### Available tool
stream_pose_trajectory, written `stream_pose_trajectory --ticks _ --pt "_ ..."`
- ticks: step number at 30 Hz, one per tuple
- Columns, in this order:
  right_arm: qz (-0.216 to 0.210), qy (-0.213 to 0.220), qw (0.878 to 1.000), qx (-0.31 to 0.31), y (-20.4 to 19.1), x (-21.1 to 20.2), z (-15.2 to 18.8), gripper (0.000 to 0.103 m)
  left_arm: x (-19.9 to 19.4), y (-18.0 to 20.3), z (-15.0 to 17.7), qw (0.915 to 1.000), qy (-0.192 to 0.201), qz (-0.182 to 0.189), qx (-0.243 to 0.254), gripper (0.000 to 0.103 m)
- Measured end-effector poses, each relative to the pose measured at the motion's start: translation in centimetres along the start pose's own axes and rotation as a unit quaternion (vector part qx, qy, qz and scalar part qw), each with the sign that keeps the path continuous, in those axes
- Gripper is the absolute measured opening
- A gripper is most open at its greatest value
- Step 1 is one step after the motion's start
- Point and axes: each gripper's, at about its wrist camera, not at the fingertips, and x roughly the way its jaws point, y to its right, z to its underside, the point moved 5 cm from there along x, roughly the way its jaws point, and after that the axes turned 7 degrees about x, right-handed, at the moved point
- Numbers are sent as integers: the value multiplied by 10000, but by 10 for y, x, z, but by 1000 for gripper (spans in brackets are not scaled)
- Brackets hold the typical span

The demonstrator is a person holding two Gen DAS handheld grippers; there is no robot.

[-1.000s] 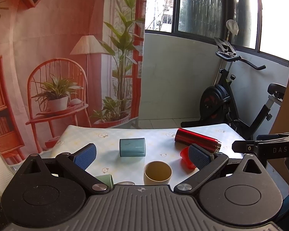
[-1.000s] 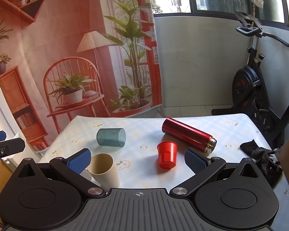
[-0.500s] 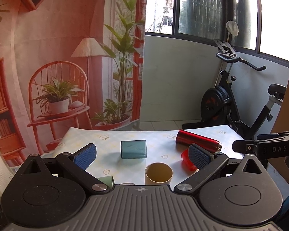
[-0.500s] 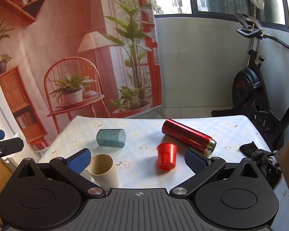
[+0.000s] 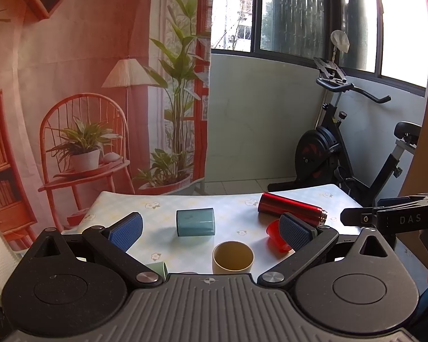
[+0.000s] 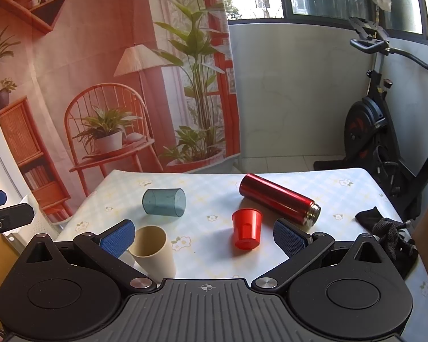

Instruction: Flip cup upright

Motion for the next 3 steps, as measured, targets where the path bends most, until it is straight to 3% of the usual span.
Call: stream_pose_trajectory --ticks 3 --pt "-2 1 10000 7 1 1 1 103 -1 1 0 10000 23 -5 61 103"
